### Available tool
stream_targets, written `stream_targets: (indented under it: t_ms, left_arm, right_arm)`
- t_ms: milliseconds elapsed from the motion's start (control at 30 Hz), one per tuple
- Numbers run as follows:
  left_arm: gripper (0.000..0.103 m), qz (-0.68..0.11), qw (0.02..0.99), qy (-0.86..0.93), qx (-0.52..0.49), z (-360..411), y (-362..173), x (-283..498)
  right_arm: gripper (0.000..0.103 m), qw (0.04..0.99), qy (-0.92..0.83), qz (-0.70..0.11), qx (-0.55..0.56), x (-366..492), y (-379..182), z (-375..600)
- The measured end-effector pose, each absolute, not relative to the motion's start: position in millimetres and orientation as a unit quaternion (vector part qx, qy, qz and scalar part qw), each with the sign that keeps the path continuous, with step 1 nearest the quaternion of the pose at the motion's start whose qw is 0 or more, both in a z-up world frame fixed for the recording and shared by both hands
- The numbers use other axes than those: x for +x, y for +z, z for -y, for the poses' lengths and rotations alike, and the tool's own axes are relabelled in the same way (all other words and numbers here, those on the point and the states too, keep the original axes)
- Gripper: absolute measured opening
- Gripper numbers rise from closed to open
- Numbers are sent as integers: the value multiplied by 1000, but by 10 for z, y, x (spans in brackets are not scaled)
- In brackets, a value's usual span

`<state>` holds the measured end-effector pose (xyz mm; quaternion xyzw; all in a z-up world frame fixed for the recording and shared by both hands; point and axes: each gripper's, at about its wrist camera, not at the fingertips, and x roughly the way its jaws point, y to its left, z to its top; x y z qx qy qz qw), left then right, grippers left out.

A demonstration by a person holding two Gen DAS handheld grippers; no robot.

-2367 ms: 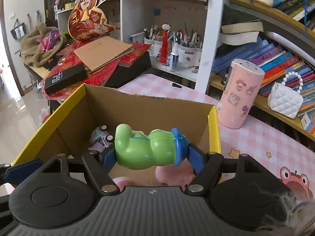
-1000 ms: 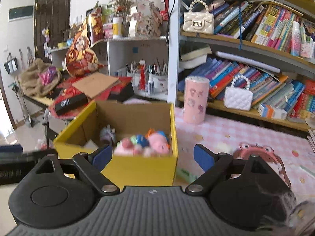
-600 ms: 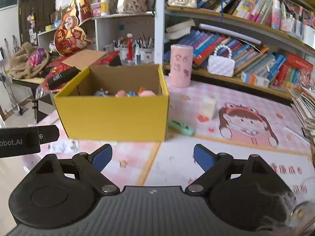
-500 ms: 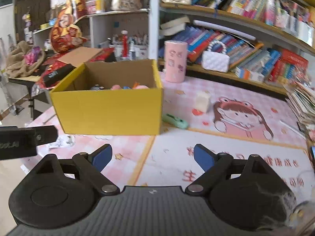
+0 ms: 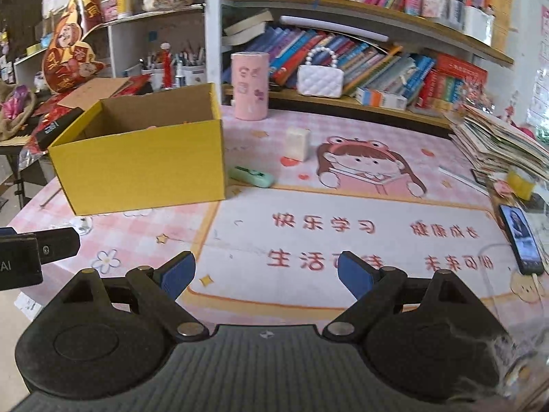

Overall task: Organize objects
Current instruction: 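Withdraw both tools from the box back toward the remaining toys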

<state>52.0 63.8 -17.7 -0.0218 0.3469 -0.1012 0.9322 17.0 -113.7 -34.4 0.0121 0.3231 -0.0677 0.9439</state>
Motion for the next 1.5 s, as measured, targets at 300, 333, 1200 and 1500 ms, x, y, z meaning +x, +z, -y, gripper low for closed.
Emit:
stream_targets:
  t_ms: [300, 333, 1200, 1500]
  left_arm:
    - [91, -354, 928, -113, -8, -417, -188, 597]
    - [92, -354, 928, -113, -8, -388, -188, 615]
    - [94, -411, 906, -94, 15, 1098, -446, 1198]
    - [94, -427, 901, -69, -13, 1383, -504, 1430]
  right_arm:
    - [93, 940, -92, -327, 21, 104, -364, 1303]
    - [93, 940, -93, -327, 21, 109, -363, 1331]
    - [95, 923, -74, -376, 32, 733, -573, 2770]
    - [93, 924, -43, -378, 43, 1018, -677, 3224]
